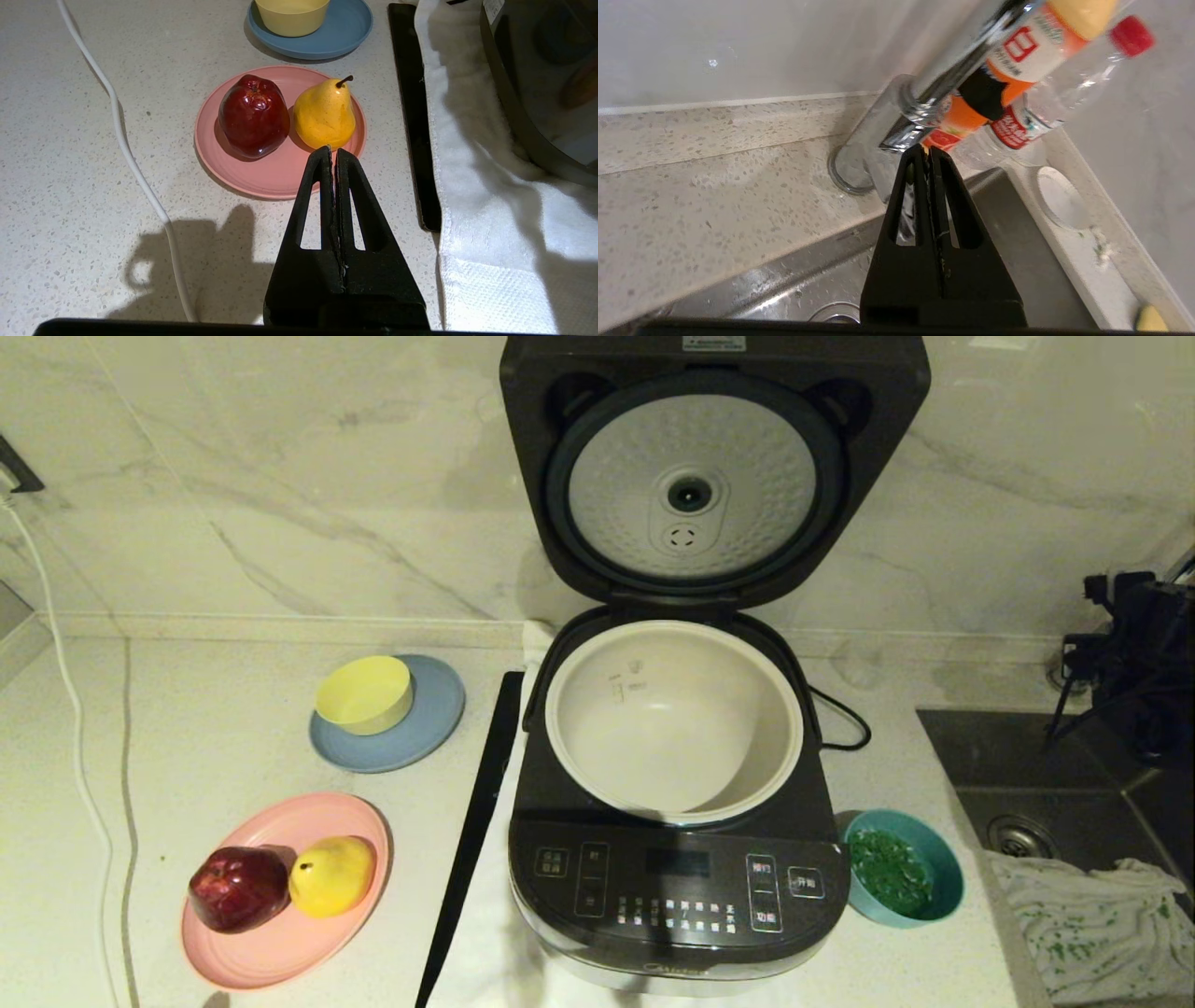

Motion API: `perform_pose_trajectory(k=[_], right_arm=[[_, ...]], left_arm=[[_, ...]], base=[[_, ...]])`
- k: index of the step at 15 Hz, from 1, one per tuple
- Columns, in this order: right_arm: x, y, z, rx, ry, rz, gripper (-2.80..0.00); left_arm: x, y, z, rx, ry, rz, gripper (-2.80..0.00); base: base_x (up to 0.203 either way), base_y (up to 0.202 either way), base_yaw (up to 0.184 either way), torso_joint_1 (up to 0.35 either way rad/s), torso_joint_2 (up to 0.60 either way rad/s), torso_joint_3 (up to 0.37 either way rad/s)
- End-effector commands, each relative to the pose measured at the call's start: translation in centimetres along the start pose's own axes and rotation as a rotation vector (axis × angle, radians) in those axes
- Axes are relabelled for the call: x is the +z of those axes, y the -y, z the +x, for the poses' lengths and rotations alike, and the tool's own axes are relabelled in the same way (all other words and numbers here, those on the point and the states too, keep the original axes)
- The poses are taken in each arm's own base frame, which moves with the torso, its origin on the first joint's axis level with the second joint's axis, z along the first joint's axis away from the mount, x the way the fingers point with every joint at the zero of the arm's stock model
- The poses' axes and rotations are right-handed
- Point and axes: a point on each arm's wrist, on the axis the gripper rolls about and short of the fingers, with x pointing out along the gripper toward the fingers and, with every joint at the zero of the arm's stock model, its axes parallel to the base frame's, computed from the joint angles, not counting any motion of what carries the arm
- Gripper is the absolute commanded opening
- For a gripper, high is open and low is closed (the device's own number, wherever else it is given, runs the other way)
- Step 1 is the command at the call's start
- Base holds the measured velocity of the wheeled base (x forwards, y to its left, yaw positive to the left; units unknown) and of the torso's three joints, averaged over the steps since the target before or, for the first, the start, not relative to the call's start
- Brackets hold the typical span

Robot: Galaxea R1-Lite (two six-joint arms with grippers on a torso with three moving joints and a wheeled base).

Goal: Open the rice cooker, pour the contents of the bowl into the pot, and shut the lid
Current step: Turn on the tap

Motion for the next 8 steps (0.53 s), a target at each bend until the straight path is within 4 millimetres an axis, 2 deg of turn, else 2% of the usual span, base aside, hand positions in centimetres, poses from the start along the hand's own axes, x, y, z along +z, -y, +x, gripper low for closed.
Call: perform_pose_trajectory(k=[1,8], right_arm=[[-0.9,-0.7,1.2,-0.004,-0.009,-0.004,-2.80],[-1.2,-1.4,3.7,-0.020,-0.008,-0.003,-2.80]], left_arm=[[-0.1,0.0,0.0,0.000,-0.002,0.000,-2.80],[-0.1,0.0,0.0,0.000,-0.003,-0.001,-2.80]], base=[[0.000,0.000,0.000,0.000,0.00,0.000],[0.000,0.000,0.000,0.000,0.00,0.000]])
